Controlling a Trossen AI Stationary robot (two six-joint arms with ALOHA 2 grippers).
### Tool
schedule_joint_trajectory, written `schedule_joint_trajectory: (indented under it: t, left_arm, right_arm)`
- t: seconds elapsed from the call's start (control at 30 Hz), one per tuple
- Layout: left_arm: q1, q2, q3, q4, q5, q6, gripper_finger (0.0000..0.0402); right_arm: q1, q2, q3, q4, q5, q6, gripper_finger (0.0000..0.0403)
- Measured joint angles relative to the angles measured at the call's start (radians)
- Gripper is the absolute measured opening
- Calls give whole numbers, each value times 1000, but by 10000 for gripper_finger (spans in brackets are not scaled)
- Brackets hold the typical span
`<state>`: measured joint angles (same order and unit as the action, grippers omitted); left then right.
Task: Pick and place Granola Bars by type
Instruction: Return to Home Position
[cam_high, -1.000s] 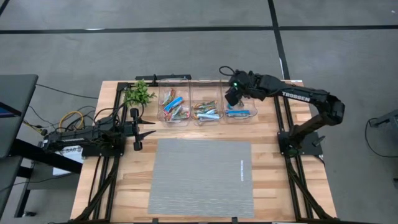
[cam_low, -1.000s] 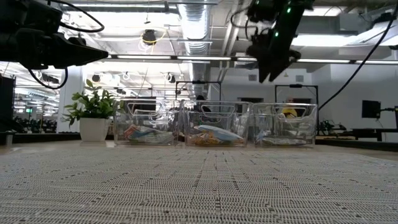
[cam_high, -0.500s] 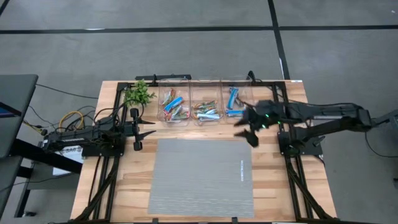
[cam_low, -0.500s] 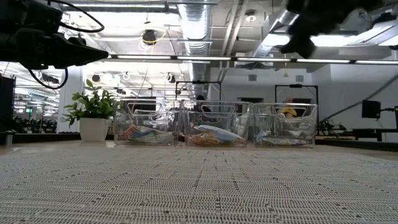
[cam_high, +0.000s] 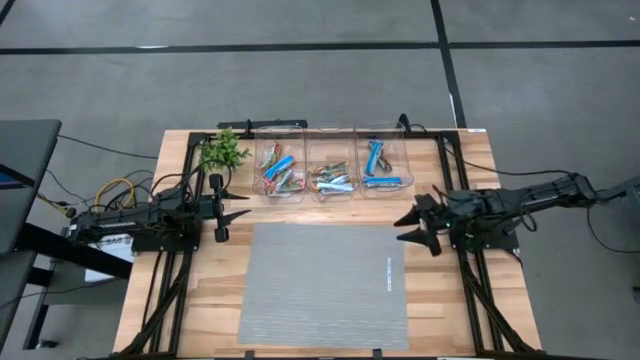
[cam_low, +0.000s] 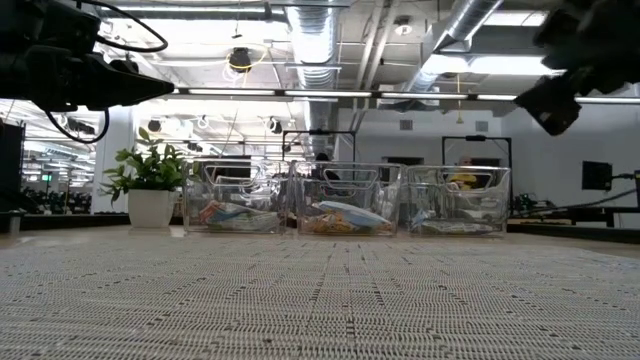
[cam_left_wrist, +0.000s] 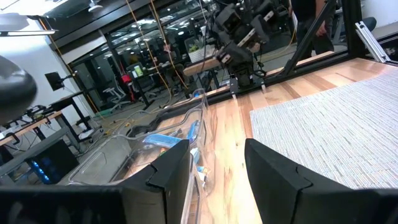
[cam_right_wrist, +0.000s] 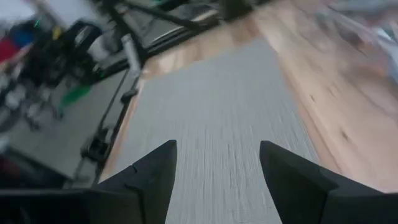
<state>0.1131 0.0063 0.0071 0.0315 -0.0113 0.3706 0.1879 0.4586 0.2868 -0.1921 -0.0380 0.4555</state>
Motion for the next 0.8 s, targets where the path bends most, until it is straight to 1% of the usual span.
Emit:
schedule_joint_trajectory:
  t: [0.1, 0.2, 0.3, 0.47, 0.67, 0.8]
  left_arm:
    - [0, 0, 0, 0, 0, 0, 149]
    - [0, 0, 0, 0, 0, 0, 149]
    - [0, 0, 0, 0, 0, 0, 149]
    - [0, 0, 0, 0, 0, 0, 149]
    - [0, 0, 0, 0, 0, 0, 149]
    - [0, 0, 0, 0, 0, 0, 149]
  right_arm:
    - [42, -70, -31, 1, -14, -149, 221]
    - [69, -128, -60, 8, -19, -240, 220]
    - [77, -176, -86, 19, -16, -279, 219]
    - [77, -226, -147, 95, -16, -315, 219]
    - [93, -231, -205, 232, -20, -352, 219]
    - [94, -232, -228, 272, -23, -359, 219]
